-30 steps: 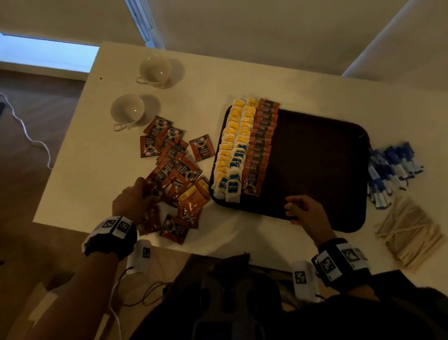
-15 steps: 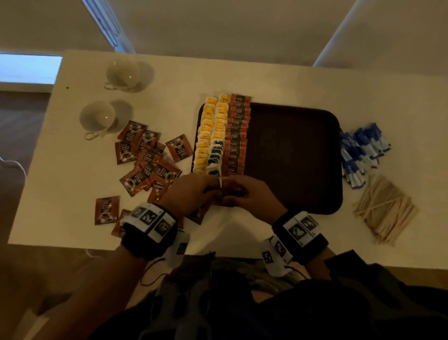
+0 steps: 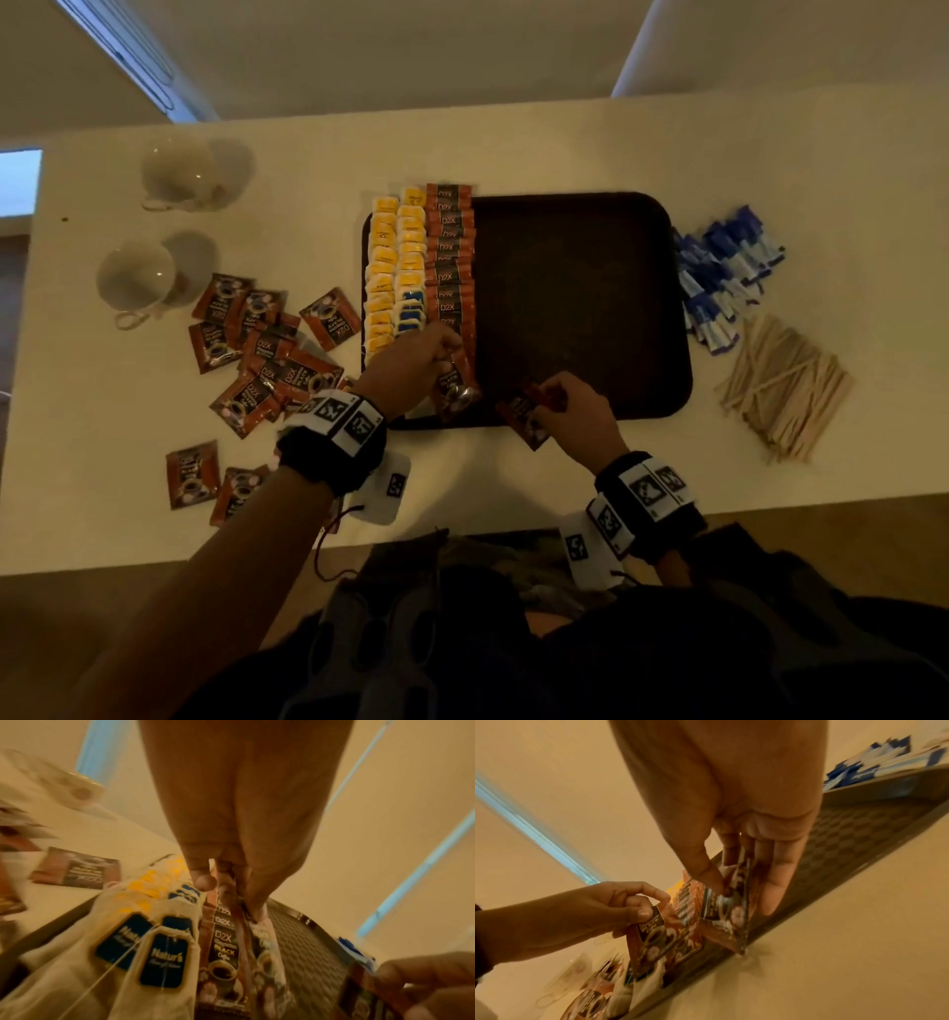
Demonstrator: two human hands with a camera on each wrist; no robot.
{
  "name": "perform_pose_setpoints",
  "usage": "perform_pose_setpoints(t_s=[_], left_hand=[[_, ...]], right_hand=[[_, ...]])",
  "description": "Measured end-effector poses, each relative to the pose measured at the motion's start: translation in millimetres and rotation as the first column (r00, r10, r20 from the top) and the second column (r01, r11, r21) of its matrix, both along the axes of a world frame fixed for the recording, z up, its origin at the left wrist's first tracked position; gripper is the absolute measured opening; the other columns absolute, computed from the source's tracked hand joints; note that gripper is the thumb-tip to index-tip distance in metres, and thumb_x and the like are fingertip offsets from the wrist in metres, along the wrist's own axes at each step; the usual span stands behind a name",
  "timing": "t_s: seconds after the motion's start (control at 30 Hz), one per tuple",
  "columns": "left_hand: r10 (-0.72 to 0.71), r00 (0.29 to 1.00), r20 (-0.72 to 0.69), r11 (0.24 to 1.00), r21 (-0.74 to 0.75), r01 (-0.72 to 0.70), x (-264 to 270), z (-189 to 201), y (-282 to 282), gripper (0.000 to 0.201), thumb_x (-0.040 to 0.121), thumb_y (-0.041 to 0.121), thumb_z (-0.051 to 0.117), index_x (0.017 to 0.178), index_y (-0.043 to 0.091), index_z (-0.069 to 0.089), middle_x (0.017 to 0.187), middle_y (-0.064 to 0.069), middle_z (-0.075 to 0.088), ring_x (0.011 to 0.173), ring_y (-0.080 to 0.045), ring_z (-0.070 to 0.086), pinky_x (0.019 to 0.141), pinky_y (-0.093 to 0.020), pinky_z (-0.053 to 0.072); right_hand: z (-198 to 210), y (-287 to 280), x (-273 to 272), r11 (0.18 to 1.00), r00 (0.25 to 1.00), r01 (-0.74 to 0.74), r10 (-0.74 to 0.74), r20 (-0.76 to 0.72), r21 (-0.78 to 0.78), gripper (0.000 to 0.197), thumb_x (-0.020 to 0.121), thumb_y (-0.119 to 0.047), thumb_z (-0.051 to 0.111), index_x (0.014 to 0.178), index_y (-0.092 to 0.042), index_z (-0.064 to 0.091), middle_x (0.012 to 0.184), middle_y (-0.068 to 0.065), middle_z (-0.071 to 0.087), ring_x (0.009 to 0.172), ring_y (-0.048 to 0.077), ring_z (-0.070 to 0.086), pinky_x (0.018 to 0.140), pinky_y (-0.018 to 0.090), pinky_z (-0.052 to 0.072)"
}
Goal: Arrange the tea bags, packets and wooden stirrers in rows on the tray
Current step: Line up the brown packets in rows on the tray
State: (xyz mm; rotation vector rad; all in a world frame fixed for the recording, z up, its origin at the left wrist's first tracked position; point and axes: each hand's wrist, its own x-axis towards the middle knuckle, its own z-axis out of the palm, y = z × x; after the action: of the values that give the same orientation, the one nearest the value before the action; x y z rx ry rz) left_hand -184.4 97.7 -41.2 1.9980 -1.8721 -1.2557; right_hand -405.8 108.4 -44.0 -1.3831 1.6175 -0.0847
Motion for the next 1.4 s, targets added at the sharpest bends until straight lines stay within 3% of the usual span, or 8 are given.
perform_pose_setpoints(t_s=[0.17,0.3,0.43,0.6,0.83,0.97,1.13,1.4], left_hand=[[-0.240,0.915,0.325,0.965,-0.022,0.261,-16.1,-6.2,-23.4,0.020,0.092,0.018,0.051,0.111,0.015,0.056,0.116,-0.010,0.055,0.102,-0.029,0.058,0.079,-0.035,0.044],[-0.261,0.863,0.432,0.949,-0.046,0.311,-17.6,-11.5,-26.4,0.019,0.091,0.018,0.051,0.108,0.015,0.060,0.112,-0.009,0.059,0.101,-0.027,0.058,0.078,-0.038,0.048],[-0.108,0.935,0.339,0.971,-0.166,0.172,-14.3,-13.5,-17.3,0.031,0.087,0.015,0.059,0.116,0.013,0.053,0.122,-0.006,0.052,0.109,-0.025,0.052,0.073,-0.034,0.045],[0.142,0.965,0.218,0.966,-0.245,-0.087,-2.7,-7.4,4.8,0.020,0.089,0.019,0.057,0.107,0.010,0.057,0.111,-0.009,0.056,0.101,-0.028,0.054,0.072,-0.041,0.050],[0.121,0.959,0.258,0.988,-0.124,-0.091,-14.4,-17.6,36.6,0.038,0.091,0.028,0.055,0.125,0.009,0.051,0.123,-0.010,0.053,0.112,-0.028,0.049,0.084,-0.042,0.048],[0.219,0.951,0.218,0.970,-0.157,-0.187,-22.7,-16.9,44.9,0.031,0.094,0.029,0.051,0.117,0.009,0.052,0.116,-0.011,0.058,0.105,-0.027,0.055,0.076,-0.035,0.047],[0.186,0.962,0.199,0.982,-0.069,-0.176,-27.8,-15.0,48.9,0.032,0.093,0.023,0.051,0.120,0.007,0.050,0.120,-0.013,0.058,0.105,-0.028,0.057,0.082,-0.032,0.043],[0.137,0.976,0.168,0.990,-0.040,-0.132,-24.8,-16.4,50.0,0.027,0.095,0.020,0.049,0.117,0.005,0.057,0.117,-0.013,0.060,0.102,-0.028,0.059,0.084,-0.032,0.045]], right_hand=[[-6.4,-2.4,-16.8,0.998,0.997,0.062,-0.063,-0.046,-0.021,0.019,0.089,-0.013,0.059,0.107,-0.007,0.059,0.103,0.006,0.063,0.086,0.012,0.051,0.072,0.022,0.036],[-8.6,-4.5,-18.0,0.999,0.999,0.034,-0.034,-0.008,-0.004,0.021,0.086,-0.015,0.066,0.105,-0.006,0.063,0.103,0.006,0.064,0.088,0.010,0.052,0.073,0.019,0.035],[-7.9,-13.1,-3.3,0.999,0.993,0.038,-0.039,0.112,0.010,0.021,0.080,-0.016,0.073,0.099,-0.007,0.068,0.096,0.004,0.065,0.087,0.010,0.055,0.075,0.024,0.042],[-8.6,-33.8,21.5,0.999,0.989,-0.048,0.046,0.138,0.011,0.023,0.078,-0.014,0.075,0.099,-0.007,0.069,0.089,-0.002,0.059,0.082,0.009,0.054,0.065,0.018,0.040],[-23.4,-37.4,42.5,0.985,0.986,-0.135,0.123,0.114,0.103,0.027,0.076,-0.012,0.076,0.100,-0.003,0.067,0.102,0.010,0.066,0.093,0.020,0.062,0.082,0.033,0.052],[-25.8,-34.9,57.3,0.970,0.970,-0.241,0.239,0.054,0.042,0.028,0.076,-0.011,0.075,0.100,-0.005,0.061,0.096,0.010,0.065,0.089,0.024,0.062,0.075,0.031,0.050],[-22.4,-31.3,65.5,0.997,0.992,-0.078,0.077,0.098,0.002,0.051,0.077,-0.020,0.076,0.115,-0.009,0.044,0.090,0.004,0.062,0.082,0.018,0.062,0.076,0.034,0.053],[-25.9,-30.5,65.7,0.992,0.993,-0.114,0.112,0.026,0.058,0.026,0.086,-0.026,0.066,0.106,-0.009,0.063,0.101,0.008,0.068,0.089,0.017,0.063,0.075,0.027,0.050]])
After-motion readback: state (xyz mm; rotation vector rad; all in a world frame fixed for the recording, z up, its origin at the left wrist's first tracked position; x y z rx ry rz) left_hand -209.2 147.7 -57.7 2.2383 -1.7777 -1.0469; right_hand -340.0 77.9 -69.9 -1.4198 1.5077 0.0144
